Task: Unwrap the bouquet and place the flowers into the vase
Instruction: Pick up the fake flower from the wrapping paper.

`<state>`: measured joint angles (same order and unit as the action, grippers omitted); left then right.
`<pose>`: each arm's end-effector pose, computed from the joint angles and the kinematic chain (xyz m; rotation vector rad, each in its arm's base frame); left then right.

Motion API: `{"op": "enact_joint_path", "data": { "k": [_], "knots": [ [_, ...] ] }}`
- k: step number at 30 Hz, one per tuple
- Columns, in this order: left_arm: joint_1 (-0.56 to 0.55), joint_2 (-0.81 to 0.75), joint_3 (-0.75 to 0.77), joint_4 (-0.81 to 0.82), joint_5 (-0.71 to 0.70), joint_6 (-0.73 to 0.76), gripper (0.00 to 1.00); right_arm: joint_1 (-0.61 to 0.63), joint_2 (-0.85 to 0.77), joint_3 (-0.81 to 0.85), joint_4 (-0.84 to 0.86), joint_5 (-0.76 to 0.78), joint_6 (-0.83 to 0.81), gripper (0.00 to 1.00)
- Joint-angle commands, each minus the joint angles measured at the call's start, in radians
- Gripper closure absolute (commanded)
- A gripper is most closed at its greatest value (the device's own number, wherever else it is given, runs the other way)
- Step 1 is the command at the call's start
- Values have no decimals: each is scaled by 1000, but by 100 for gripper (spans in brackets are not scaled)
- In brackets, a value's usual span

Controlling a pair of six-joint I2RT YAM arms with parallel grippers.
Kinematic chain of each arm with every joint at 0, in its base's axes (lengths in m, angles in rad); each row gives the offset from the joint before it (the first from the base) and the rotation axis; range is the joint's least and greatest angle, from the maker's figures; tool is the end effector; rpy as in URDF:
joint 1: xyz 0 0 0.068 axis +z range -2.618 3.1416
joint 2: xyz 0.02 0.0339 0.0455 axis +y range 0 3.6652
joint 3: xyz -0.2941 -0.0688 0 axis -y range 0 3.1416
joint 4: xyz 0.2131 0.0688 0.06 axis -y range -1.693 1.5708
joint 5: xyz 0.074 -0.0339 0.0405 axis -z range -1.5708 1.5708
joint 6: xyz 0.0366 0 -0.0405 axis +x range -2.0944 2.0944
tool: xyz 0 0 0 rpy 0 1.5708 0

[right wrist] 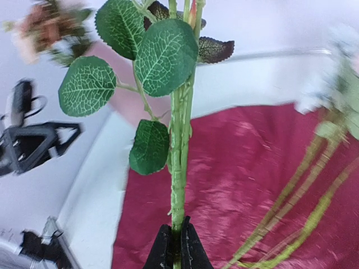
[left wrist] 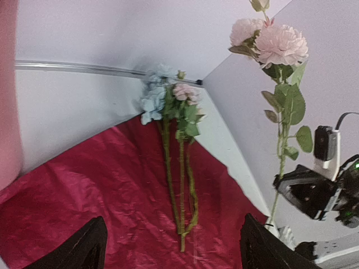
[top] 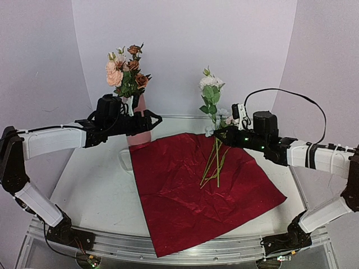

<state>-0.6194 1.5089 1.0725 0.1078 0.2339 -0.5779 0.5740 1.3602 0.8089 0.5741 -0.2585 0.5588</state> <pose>0.2589 -0.1950 0.3360 0.2118 2.0168 -1.0110 0.2307 0.1603 0.3431 -0.2306 1.6390 1.0807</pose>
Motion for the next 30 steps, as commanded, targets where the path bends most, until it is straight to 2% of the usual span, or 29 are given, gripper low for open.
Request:
{"op": "enact_joint_path", "data": {
  "k": [1,5,10,17,26,30],
  "knots": [
    [-39,3,112,55,153,-119,17,24,-33,-19,222,-227,-54,97],
    [-93,13,155,73,160,-128,17,75,-28,-8,267,-251,-44,98],
    [-126,34,164,187,238,-180,19,134,-26,27,277,-218,-56,99],
    [-172,64,210,225,277,-162,23,177,-20,74,286,-216,-57,100],
    [-187,88,235,243,336,-170,33,193,-12,88,299,-231,-44,100],
    [-194,95,239,249,355,-167,41,196,-11,90,303,-230,-44,100]
  ]
}}
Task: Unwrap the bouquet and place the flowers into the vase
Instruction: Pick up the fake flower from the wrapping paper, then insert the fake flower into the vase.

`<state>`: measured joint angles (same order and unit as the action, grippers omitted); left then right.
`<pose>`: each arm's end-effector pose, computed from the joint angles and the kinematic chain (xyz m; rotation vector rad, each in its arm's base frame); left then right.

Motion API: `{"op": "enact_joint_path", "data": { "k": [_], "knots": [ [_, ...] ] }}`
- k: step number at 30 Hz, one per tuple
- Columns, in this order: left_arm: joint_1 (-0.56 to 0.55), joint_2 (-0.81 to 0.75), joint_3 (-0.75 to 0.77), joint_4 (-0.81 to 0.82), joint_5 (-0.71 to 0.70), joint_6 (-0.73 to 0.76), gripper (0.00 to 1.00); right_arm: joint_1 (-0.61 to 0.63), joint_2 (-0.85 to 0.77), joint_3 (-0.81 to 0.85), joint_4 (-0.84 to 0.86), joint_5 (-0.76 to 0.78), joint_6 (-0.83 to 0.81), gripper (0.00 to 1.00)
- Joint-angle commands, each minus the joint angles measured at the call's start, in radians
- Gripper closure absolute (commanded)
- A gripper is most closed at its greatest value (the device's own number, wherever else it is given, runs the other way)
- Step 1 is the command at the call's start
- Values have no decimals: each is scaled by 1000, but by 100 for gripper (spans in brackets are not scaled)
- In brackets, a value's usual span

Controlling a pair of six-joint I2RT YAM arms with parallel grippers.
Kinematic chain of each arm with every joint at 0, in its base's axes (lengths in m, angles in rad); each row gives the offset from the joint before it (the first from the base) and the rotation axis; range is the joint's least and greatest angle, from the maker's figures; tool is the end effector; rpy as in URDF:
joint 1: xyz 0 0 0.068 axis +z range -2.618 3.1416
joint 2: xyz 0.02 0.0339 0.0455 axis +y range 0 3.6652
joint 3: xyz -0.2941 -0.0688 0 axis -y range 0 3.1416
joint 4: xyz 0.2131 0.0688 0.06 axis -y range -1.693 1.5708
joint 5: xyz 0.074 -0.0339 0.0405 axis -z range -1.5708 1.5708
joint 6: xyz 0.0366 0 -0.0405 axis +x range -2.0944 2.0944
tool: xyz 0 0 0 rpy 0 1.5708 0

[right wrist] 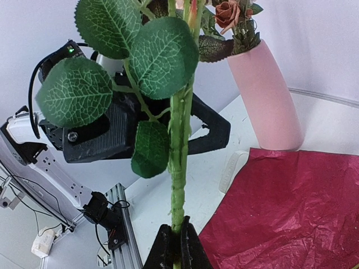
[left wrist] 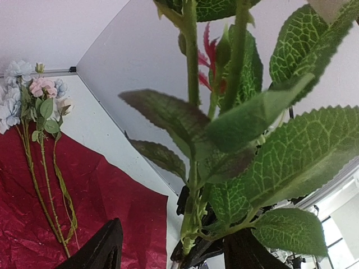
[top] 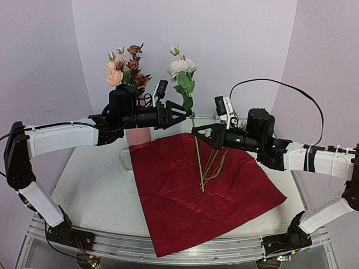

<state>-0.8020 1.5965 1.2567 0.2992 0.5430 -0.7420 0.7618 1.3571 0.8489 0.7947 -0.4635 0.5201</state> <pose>0.2323 -0.2674 0.3888 0.5367 1.7906 -1.5698 0.1880 0.2019 0.3798 -0.6005 1.3214 1.3685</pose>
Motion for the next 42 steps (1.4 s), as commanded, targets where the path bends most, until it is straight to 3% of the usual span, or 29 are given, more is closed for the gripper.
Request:
{"op": "enact_joint_path", "data": {
  "k": [1,7,17,23,27,30,32,35,39,42],
  "knots": [
    [-14,10,56,59,51,-3,42,8,-7,50,83,-25,-6,100],
    [-24,23,65,65,82,-9,46,8,-5,49,84,-16,-5,100],
    [-35,15,69,77,69,-13,65,10,4,51,87,-27,1,100],
    [-37,12,69,86,54,-14,72,10,8,50,90,-31,4,100],
    [-40,18,77,93,51,-17,87,11,11,48,96,-32,9,100],
    [-40,18,76,95,43,-11,99,11,9,46,96,-31,6,89],
    [-40,9,67,95,24,6,100,11,4,37,95,-23,5,74],
    [-40,-18,38,95,-25,59,100,11,-8,21,94,3,1,63],
    [-39,-73,0,94,-98,165,100,11,-33,-9,89,58,-6,29],
    [-39,-151,-44,91,-210,285,100,11,-56,-26,77,95,-16,20]
  ]
}}
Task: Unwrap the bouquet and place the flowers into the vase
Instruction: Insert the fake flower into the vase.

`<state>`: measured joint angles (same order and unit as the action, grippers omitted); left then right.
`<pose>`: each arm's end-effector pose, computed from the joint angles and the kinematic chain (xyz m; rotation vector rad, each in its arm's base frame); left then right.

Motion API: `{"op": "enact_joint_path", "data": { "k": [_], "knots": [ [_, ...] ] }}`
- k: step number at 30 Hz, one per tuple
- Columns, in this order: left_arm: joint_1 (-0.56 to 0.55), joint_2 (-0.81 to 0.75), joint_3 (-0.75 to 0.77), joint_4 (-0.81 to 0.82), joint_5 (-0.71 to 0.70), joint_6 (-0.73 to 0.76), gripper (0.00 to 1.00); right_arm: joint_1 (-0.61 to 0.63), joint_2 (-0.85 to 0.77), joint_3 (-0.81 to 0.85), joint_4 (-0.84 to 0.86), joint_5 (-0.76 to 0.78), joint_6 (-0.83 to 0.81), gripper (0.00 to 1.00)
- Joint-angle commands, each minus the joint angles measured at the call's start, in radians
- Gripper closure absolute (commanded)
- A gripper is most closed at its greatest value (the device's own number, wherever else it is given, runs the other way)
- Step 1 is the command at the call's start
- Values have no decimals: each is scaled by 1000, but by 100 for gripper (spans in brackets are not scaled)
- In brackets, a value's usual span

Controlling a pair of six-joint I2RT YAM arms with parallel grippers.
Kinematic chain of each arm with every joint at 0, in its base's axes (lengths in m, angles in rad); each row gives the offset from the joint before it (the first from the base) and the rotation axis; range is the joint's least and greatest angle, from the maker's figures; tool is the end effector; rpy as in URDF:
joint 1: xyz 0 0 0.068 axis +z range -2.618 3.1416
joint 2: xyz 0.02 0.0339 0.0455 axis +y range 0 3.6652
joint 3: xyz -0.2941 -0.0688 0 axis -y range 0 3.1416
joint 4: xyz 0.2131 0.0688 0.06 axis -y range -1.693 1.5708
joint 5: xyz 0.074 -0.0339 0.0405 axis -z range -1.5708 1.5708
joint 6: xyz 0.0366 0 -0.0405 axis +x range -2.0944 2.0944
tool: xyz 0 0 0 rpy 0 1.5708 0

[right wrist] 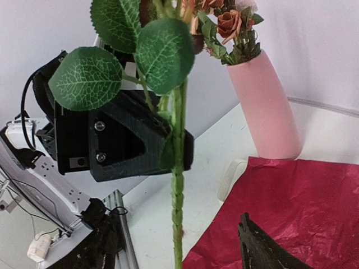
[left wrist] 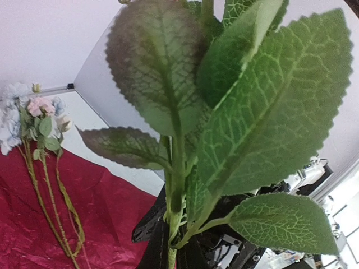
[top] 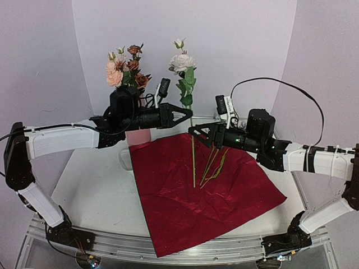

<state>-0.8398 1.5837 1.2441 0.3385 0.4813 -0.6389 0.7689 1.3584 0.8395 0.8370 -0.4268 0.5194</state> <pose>0.2218 -0.2727 0.3930 0.6001 1.6918 -1.4896 0.1869 0.2019 0.3810 -0.5697 1.2903 1.3556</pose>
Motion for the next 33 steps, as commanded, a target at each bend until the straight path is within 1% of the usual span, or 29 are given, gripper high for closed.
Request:
{"op": "enact_joint_path", "data": {
  "k": [1,3,7,9,11,14,18,23,26,29,33],
  "knots": [
    [-1,-157,-48,50,-202,229,100,4,-62,-18,29,69,-19,20],
    [-1,-219,-77,44,-330,335,100,4,-77,-23,16,92,-25,19],
    [-1,-309,-102,34,-670,535,100,5,-98,-32,-2,122,-38,19],
    [-1,-327,-88,35,-819,631,100,4,-104,-37,-4,130,-42,19],
    [-1,-329,-61,37,-946,729,100,4,-104,-38,-6,134,-48,19],
    [0,-307,2,39,-1062,841,100,4,-98,-28,-7,133,-57,19],
    [10,-259,96,44,-1099,941,100,4,-80,-8,-10,125,-62,19],
    [52,-206,174,81,-1072,997,100,4,-62,17,-15,113,-69,19],
    [100,-182,194,119,-1040,986,100,4,-66,28,-30,114,-81,19],
    [173,-158,214,141,-989,916,100,4,-76,35,-49,128,-97,19],
    [202,-115,250,159,-978,900,100,4,-83,46,-68,143,-117,19]
  ]
}}
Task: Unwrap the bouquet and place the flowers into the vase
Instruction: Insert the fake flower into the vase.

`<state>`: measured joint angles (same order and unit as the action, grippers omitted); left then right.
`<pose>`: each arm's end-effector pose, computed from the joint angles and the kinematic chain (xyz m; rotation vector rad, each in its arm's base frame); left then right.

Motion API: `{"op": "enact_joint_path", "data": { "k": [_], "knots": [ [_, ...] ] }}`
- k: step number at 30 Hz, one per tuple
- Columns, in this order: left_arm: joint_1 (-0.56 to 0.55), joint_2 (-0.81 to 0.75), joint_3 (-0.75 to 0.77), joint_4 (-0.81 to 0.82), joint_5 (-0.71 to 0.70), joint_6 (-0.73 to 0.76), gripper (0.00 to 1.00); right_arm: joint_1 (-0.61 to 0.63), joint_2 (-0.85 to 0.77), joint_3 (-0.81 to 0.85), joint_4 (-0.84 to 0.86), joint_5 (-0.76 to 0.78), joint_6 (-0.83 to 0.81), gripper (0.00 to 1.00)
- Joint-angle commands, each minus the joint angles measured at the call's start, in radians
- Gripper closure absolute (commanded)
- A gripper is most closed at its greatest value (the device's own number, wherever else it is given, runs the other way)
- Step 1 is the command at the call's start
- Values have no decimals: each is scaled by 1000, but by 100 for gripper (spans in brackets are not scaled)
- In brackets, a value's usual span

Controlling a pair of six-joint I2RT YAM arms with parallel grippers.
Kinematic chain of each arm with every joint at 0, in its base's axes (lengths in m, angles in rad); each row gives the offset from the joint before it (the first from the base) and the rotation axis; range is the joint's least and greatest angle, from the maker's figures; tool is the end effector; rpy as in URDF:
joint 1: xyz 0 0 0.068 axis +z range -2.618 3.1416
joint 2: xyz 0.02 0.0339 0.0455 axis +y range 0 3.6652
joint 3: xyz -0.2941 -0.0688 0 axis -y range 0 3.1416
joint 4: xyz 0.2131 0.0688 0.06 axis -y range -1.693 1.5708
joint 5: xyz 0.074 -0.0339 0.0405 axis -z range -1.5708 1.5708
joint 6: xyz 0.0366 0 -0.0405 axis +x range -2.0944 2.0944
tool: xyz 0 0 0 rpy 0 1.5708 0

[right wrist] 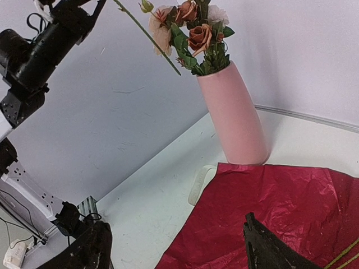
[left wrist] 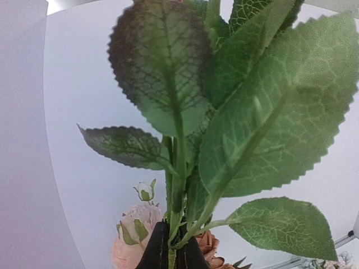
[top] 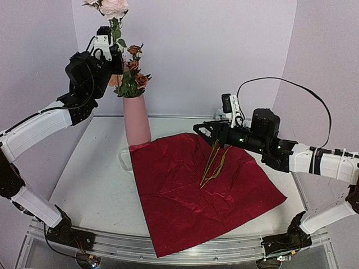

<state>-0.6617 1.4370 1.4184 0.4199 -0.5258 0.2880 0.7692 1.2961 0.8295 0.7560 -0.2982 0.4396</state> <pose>0.2418 -0.1651 0.5023 0.1086 1.2214 -0.0184 0.1808 0.1900 0.3854 -0.4968 1.3055 1.2128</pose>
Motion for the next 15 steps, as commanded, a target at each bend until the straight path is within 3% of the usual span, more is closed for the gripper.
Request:
{"op": "enact_joint_path", "data": {
  "k": [1,3,6,15],
  "knots": [
    [26,40,83,80,35,-28,100,4,-22,57,7,19,-40,19],
    [27,55,93,83,48,-34,100,4,-28,58,-5,31,-45,15],
    [28,56,94,83,68,-53,100,4,-43,51,-34,88,-47,2],
    [28,50,70,83,84,-96,100,4,-94,55,-105,180,-112,2]
  ]
}}
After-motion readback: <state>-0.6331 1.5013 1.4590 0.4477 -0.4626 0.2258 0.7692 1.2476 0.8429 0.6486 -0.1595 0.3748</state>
